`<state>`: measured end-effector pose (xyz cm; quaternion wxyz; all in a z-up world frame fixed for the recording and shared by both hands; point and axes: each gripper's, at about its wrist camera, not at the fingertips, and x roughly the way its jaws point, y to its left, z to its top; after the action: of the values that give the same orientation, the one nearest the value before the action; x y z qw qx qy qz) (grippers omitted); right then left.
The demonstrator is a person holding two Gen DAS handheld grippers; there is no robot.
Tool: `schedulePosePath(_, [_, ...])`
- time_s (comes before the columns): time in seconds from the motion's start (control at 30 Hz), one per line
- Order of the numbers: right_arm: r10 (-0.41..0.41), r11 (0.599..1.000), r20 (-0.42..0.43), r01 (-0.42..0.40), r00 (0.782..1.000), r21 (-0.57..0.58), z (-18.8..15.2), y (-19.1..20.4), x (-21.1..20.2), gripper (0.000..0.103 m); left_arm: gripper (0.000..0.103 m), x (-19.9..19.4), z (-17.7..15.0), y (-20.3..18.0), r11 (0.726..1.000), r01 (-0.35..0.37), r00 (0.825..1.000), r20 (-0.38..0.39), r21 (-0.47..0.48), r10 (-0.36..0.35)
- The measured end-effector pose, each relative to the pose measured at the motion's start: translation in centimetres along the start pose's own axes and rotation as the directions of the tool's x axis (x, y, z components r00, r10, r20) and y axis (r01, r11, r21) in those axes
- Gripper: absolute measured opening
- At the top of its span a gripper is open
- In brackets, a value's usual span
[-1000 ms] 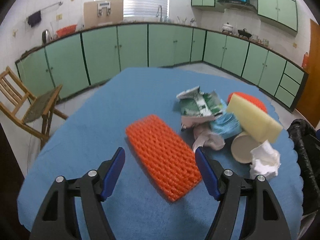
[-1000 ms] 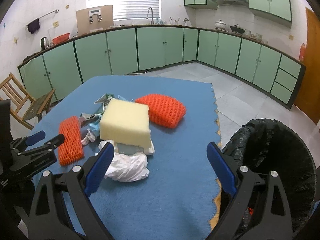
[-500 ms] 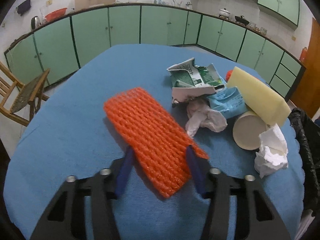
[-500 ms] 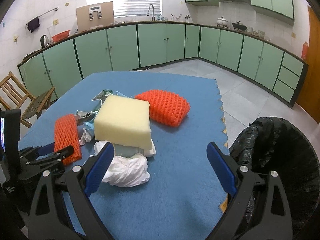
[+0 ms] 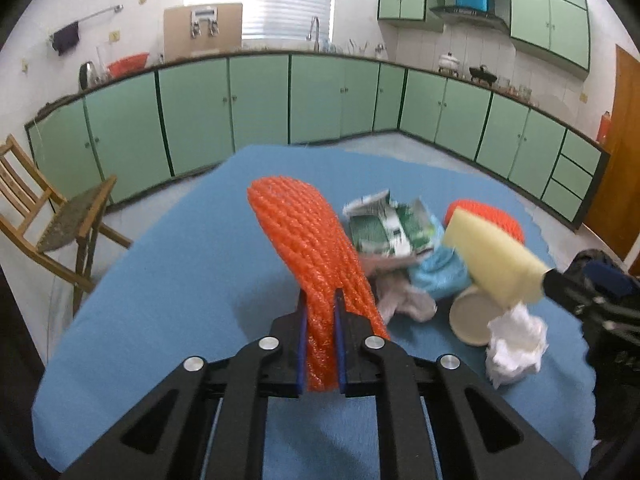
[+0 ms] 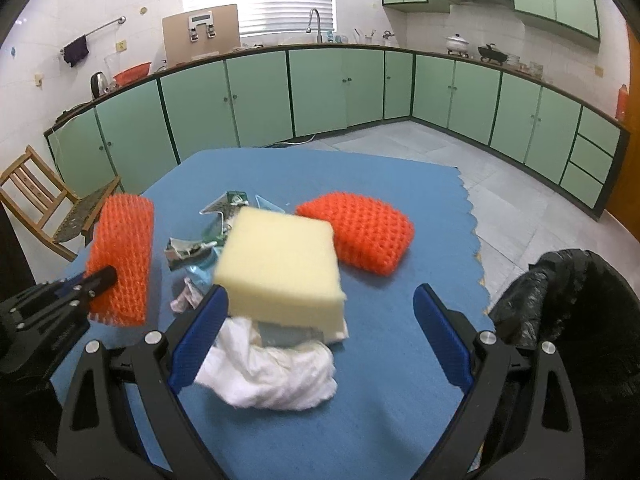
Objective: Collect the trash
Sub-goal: 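Grasp the yellow sponge with the right gripper while the left gripper holds the orange mesh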
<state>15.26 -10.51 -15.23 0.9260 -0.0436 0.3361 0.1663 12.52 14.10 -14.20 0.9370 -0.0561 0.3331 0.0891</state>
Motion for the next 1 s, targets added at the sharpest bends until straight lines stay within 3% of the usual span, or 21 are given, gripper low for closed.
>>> schedulePosePath(0.17, [0.011,1.000,-0.006,-0.011,1.000,-0.001,0.7,0.9,1.0,0.091,0.011,-0.6,1.0,0.0,1.000,-0.006,0.999,0.041,0.007,0.006])
schedulePosePath(0.67, [0.048,0.999,-0.067,-0.048,0.997,-0.003,1.9,2.5,3.5,0.091,0.011,-0.8,1.4,0.9,1.000,-0.016,0.998,0.055,-0.014,0.017])
schedulePosePath(0.8, [0.059,0.998,-0.094,-0.059,0.994,0.002,2.2,2.4,4.0,0.073,0.011,-0.9,1.6,1.2,1.000,-0.012,0.998,0.065,-0.008,0.013])
schedulePosePath(1.0, [0.086,0.996,-0.090,-0.085,0.992,0.011,2.7,1.8,3.2,0.067,0.011,-1.5,1.7,0.8,1.000,-0.003,0.997,0.081,-0.004,0.003])
